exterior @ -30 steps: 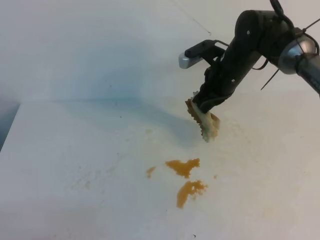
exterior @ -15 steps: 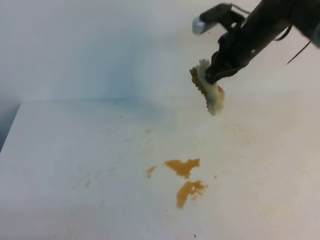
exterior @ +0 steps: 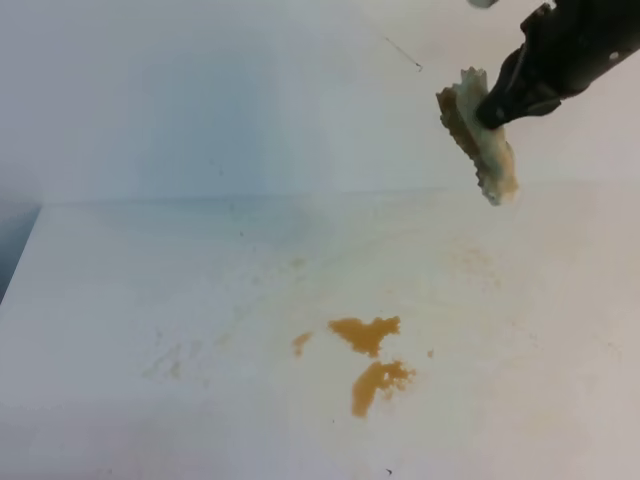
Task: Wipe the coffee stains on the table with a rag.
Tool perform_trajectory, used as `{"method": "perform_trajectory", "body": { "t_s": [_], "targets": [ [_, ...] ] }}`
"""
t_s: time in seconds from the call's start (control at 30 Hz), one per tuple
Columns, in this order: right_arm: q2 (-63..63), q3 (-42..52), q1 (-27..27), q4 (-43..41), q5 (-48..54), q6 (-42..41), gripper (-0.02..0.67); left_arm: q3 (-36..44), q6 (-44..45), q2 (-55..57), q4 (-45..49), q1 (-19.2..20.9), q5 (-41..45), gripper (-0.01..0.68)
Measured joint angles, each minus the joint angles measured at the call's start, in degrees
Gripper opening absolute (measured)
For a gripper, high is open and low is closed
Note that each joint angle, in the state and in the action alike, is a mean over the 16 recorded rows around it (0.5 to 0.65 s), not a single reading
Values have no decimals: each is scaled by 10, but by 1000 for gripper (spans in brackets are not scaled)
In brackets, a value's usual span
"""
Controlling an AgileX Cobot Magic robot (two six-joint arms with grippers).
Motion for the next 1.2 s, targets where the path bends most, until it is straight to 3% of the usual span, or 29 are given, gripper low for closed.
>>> {"method": "perform_trajectory", "body": {
  "t_s": [0.33,0.67,0.9,1.2],
  "targets": [
    [-22,174,113,-266,-129,112,22,0,0,0,0,0,1,-1],
    [92,210,201,-486,-180,280,22,0,0,0,0,0,1,-1],
    [147,210,237,-505,-209,333,22,0,0,0,0,0,0,-1],
    [158,208,270,-393,-250,310,22,1,0,0,0,0,-1,-2]
  ]
}}
